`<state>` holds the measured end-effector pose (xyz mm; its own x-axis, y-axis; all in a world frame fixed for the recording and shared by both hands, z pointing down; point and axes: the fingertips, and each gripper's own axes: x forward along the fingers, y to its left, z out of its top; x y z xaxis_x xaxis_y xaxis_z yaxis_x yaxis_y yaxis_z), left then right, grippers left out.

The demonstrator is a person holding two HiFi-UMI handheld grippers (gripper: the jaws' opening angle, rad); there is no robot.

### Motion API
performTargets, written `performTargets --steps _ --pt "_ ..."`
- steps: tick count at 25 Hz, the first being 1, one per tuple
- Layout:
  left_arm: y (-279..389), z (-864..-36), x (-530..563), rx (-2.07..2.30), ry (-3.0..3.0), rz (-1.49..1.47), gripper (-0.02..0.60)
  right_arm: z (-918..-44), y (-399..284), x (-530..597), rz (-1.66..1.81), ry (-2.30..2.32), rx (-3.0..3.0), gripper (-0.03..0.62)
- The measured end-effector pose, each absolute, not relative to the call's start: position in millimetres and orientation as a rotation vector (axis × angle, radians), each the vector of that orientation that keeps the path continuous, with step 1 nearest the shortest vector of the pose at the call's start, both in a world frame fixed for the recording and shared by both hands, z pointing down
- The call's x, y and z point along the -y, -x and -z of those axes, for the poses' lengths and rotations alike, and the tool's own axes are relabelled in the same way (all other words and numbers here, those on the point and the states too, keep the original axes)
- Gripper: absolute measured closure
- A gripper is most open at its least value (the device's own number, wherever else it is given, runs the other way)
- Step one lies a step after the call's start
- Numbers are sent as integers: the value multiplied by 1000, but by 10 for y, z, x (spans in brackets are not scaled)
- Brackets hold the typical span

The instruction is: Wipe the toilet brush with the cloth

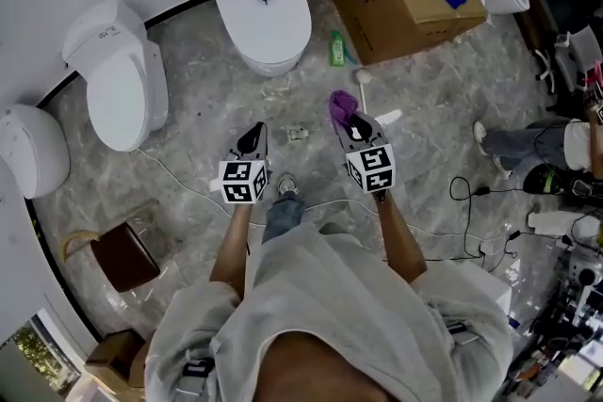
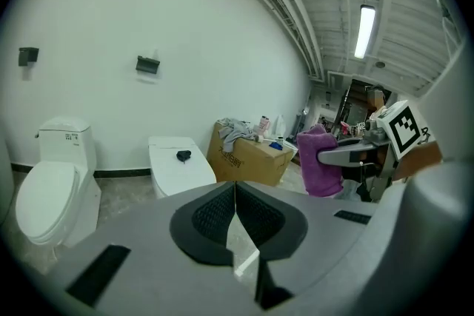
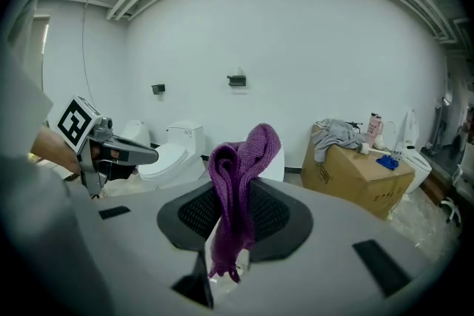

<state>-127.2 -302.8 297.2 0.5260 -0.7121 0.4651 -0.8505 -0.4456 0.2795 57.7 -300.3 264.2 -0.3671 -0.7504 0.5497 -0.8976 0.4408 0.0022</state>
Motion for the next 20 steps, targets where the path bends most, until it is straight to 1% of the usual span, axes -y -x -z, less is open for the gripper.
performTargets --steps 10,20 --pt "1233 -3505 2810 1268 -2226 -481 558 -3110 -721 2970 -495 -1353 2235 487" --pt "992 -4492 2320 1233 -2229 -574 560 -3910 -930 2773 -500 -1375 2278 485"
